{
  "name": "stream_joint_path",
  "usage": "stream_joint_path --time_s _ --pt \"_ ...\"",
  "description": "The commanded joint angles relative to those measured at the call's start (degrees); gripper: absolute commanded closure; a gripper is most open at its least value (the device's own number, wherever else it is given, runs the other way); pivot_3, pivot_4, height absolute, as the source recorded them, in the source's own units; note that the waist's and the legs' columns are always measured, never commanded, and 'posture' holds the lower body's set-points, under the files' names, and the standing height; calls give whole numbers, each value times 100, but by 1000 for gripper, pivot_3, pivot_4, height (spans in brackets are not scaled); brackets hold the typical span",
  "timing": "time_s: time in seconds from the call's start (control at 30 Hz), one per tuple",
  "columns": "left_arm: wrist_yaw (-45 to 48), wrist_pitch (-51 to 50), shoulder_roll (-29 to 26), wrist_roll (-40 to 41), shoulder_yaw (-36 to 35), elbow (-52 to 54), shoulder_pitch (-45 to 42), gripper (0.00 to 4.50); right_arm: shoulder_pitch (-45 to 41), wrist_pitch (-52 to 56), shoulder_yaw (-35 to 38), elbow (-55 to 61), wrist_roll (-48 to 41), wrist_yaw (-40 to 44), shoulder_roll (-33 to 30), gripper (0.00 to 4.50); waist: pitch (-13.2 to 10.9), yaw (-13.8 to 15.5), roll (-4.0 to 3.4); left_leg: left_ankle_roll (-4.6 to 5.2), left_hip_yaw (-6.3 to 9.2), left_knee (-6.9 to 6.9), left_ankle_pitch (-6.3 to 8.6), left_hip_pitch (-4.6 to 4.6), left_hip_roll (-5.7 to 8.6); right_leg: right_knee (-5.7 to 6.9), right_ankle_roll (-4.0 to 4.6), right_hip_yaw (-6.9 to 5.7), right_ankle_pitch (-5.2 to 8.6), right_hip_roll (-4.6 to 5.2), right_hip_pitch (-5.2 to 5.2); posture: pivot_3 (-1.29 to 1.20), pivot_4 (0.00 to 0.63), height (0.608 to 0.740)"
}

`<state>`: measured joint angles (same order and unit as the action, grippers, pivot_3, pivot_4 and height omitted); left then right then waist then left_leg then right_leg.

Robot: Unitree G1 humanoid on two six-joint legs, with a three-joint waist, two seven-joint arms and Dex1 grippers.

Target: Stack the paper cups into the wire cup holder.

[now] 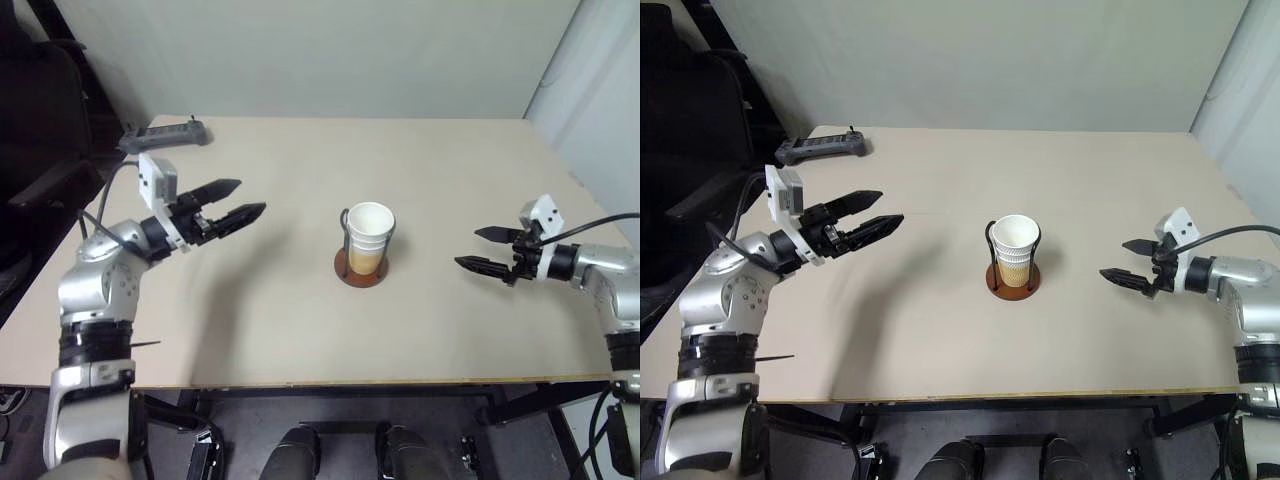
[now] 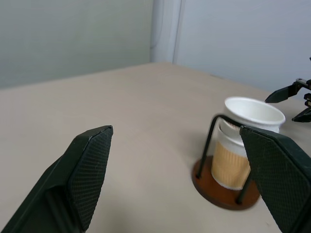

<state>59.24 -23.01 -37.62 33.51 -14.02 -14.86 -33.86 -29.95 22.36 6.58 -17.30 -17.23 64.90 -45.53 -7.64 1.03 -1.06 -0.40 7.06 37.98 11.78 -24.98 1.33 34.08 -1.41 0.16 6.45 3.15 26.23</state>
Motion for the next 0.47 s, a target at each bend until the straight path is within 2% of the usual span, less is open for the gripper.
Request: stream_joint_path --time_s 0.03,0.47 --pt "-123 -28 -49 92 -180 335 -10 0 139 68 359 464 -253 -134 -98 16 0 0 0 -1 0 0 1 2 -1 1 0 0 0 -1 -1 0 150 740" --pt "-241 166 -125 -49 -204 152 32 0 612 12 735 944 -406 -585 -194 16 0 5 0 -4 8 0 9 4 0 -12 -6 1 4 -5 -12 0 150 740"
